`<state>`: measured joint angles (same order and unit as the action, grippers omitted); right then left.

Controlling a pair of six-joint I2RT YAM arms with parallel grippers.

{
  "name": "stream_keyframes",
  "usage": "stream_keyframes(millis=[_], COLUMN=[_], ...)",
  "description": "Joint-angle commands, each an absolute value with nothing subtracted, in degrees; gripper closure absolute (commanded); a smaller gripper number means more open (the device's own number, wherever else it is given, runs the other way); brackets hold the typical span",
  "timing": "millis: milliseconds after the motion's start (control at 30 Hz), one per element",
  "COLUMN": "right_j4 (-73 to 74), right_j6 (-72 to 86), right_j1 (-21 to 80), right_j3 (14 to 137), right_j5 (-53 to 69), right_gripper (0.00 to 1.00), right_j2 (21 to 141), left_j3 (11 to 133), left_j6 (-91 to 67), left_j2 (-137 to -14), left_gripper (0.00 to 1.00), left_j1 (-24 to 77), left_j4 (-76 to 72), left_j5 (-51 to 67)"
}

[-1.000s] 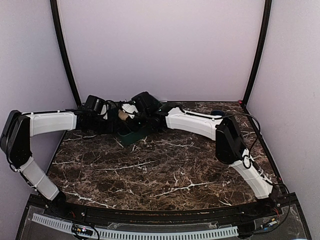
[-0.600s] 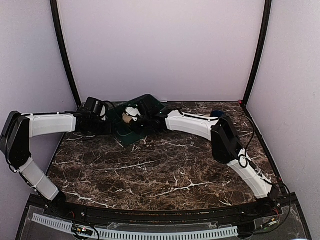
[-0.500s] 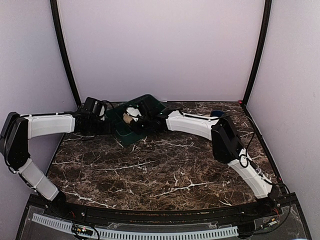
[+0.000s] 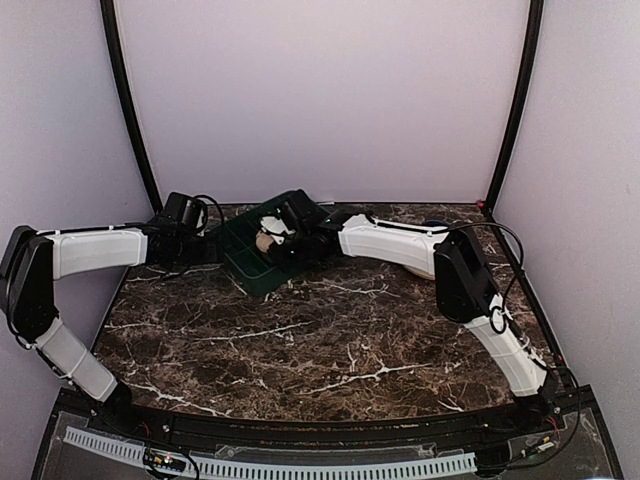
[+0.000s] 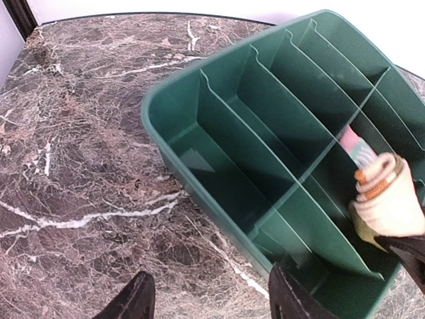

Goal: Roll the socks
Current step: Move the storage box to the center of the board, then place the sock in the storage box.

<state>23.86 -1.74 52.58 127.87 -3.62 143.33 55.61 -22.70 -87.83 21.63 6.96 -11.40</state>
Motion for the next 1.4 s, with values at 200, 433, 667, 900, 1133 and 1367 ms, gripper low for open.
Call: stream_keyframes(millis=[200, 433, 667, 900, 1133, 1367], right_j4=[38.41, 43.57, 49.23, 53.91, 56.85, 57.34], right_j6=[1.83, 1.88, 2.11, 1.62, 0.72, 0.20], right_j1=[54.43, 57.19, 57.92, 57.85, 57.19, 56.11], right_j3=[122.86, 114.81, 111.75, 112.85, 116.74, 117.02], right_j5=[-2.75, -2.06, -1.18, -1.56, -0.98, -0.74], right_gripper=[1.00, 1.00, 1.00, 1.00, 1.00, 0.96], right_j2=[137.67, 131.96, 129.01, 129.38, 133.81, 135.54], left_j3=[54.02, 53.64, 52.79, 51.65, 51.59, 51.77], left_j6=[-23.58, -23.92, -24.44, -23.80, -23.67, -23.65], left_j2=[-85.14, -84.40, -82.90, -81.10, -81.02, -81.54], left_gripper=[0.39, 0.39, 0.39, 0.39, 0.39, 0.39], left_j1=[21.20, 21.27, 21.25, 21.25, 21.27, 21.35], left_j4=[5.66, 5.47, 4.71, 3.79, 3.61, 3.30], left_j5=[-13.68, -12.69, -10.38, -9.03, -8.17, -7.40])
